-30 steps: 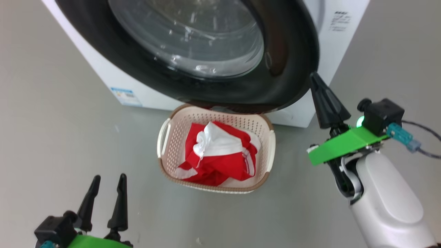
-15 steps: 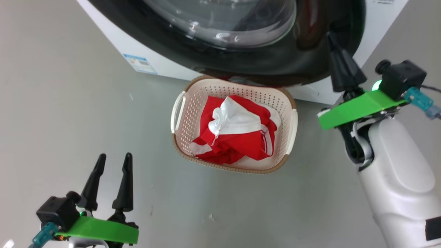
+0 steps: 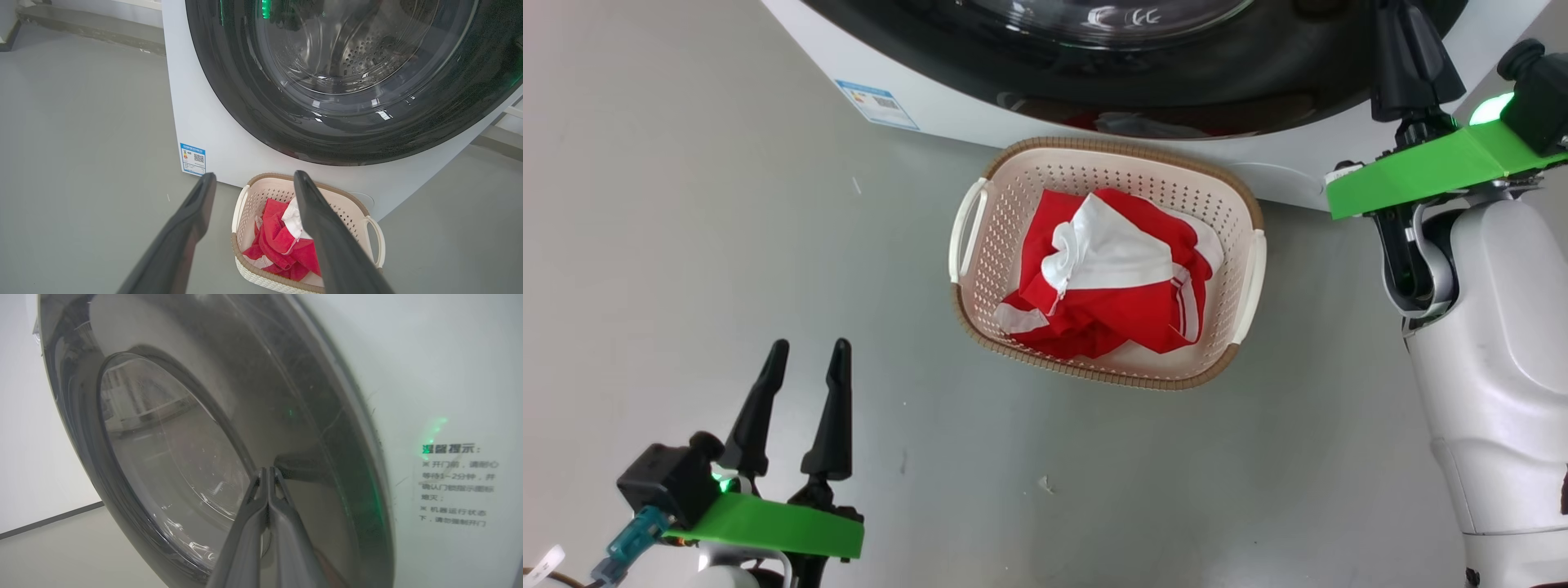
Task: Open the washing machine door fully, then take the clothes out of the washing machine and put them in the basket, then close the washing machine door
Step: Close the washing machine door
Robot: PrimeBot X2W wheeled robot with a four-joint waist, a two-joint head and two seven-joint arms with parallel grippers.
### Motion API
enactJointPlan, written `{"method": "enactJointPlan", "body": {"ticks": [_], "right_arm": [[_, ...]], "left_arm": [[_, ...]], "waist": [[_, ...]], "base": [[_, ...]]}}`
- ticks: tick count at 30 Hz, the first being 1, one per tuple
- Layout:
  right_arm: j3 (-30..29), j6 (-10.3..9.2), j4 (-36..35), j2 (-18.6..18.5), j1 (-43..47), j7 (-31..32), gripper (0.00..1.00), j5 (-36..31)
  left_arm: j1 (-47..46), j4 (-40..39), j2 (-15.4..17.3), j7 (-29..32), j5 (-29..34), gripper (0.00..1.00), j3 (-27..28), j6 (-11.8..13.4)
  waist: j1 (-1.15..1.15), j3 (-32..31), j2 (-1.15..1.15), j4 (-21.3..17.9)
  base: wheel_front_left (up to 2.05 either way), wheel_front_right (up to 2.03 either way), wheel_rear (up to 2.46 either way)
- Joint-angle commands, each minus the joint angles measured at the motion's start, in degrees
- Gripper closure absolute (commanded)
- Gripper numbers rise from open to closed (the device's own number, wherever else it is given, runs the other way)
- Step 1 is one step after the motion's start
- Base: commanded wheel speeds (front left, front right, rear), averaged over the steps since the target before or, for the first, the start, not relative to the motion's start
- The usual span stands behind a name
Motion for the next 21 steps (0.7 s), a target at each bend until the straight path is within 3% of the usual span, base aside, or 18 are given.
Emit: {"method": "enactJointPlan", "body": {"ticks": [1,13,20,21], "right_arm": [[0.3,0.16,-1.9,0.9,-2.0,-0.3,1.00,-0.1],[-2.6,0.16,-4.4,0.9,-4.6,-0.3,1.00,2.9],[2.2,0.16,-4.2,0.9,-1.8,-0.3,1.00,2.8],[3.0,0.16,-4.0,0.9,-0.9,-0.3,0.94,2.5]], "left_arm": [[-0.9,-1.3,1.3,-0.5,-0.4,0.00,1.8,-0.3],[-2.0,-1.2,1.7,-0.5,-0.9,0.00,1.1,-0.3],[-1.7,-0.6,2.1,-0.5,-0.7,0.00,1.3,-0.3],[-1.6,-0.4,2.2,-0.5,-0.6,0.00,1.4,-0.3]], "waist": [[0.00,0.4,0.00,0.2],[0.00,1.4,0.00,0.2],[0.00,0.2,0.00,-0.6],[0.00,-0.3,0.00,-0.8]], "base": [[0.00,0.00,0.00],[0.00,0.00,0.00],[0.00,0.00,0.00],[0.00,0.00,0.00]]}}
